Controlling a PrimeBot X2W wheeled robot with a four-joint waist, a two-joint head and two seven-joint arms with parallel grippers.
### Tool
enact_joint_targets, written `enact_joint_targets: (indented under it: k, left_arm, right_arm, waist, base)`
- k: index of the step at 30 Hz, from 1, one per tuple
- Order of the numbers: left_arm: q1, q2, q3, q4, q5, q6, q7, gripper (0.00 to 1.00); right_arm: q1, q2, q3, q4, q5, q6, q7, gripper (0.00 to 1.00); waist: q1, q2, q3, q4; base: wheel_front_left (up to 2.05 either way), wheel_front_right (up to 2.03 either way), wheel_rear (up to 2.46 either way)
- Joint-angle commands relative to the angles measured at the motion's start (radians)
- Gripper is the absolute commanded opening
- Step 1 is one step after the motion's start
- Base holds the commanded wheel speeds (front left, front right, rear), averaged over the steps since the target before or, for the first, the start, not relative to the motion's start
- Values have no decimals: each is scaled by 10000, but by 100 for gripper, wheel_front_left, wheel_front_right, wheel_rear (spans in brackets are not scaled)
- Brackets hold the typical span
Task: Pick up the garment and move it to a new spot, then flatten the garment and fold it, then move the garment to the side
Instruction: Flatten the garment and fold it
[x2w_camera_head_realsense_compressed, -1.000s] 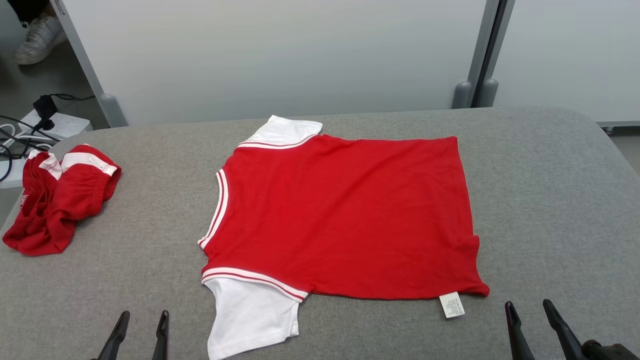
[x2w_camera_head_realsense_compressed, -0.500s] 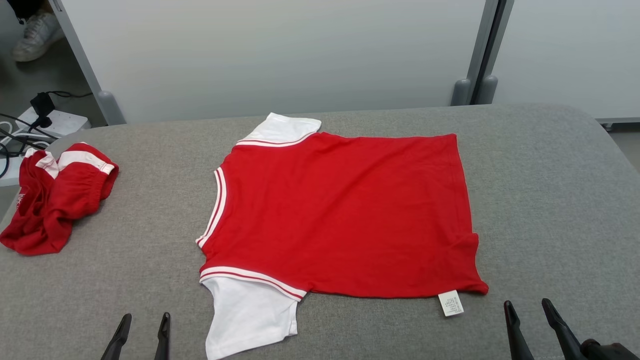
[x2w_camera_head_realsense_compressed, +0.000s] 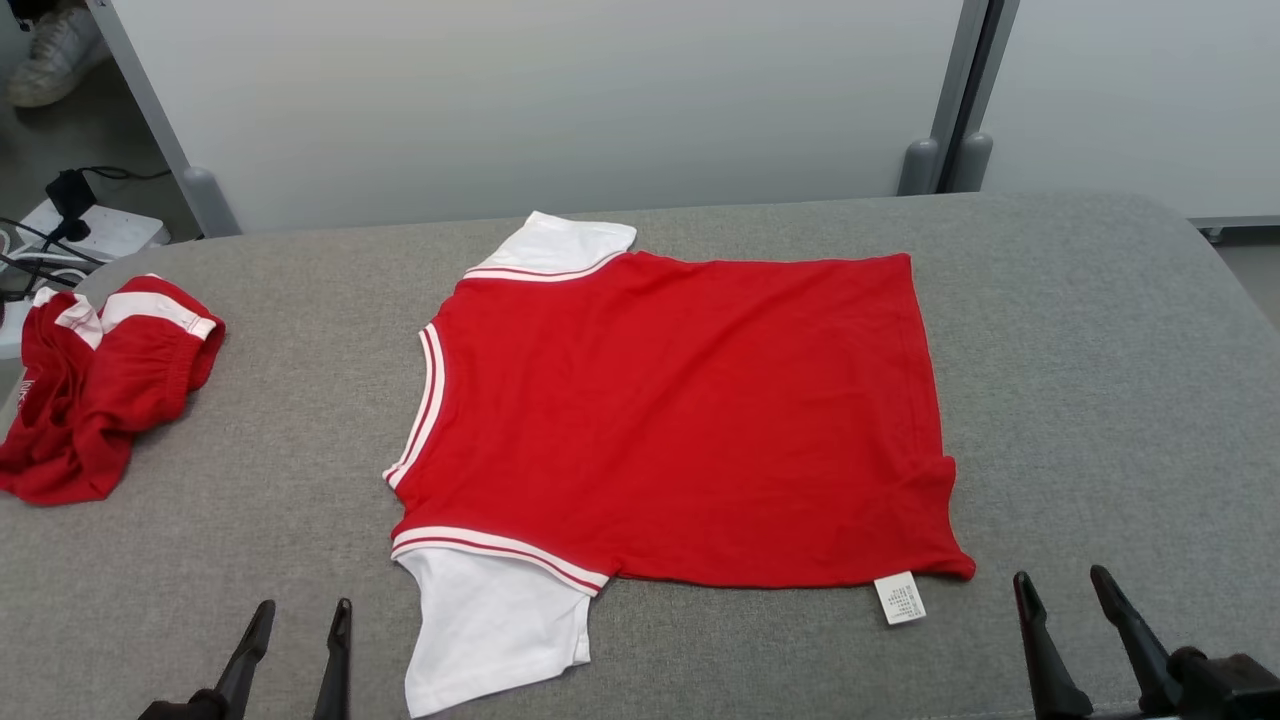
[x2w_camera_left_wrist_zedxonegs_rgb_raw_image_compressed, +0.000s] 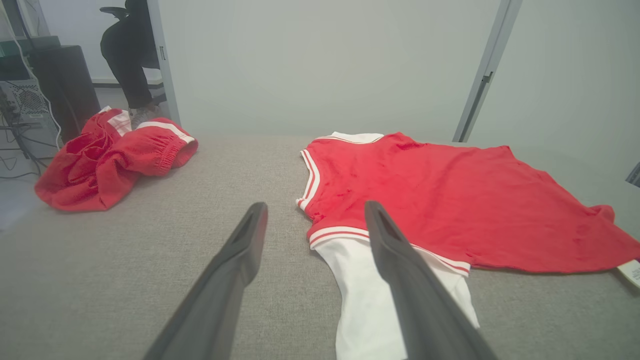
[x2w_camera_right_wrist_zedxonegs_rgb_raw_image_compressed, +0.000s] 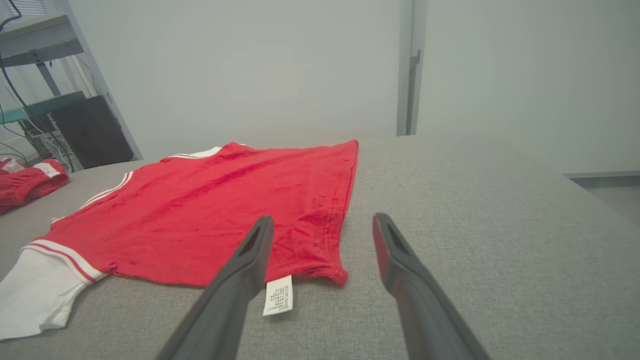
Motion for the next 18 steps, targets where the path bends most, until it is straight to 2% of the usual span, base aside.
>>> enact_joint_targets:
  k: [1,10,18]
  left_arm:
    - [-819,18,179,7,15,-50,-98,100]
    - [-1837,272,-729,1396,-1282,-78,1211,100]
    - [-2297,737,-1508,2072,-2469,-81,2530,100]
  right_arm:
    - [-740,-354,280,-128,16,0,-116,100]
    - [-1904,-1271,982,1638,618,0,183,100]
    - [-3057,-1689,1965,2988,1158,0,234,100]
  waist:
    - [0,-1,127,8]
    - [0,-1,896,144]
    - [0,-1,1591,129]
  base:
    - [0,0,0]
    - [0,0,0]
    - [0,0,0]
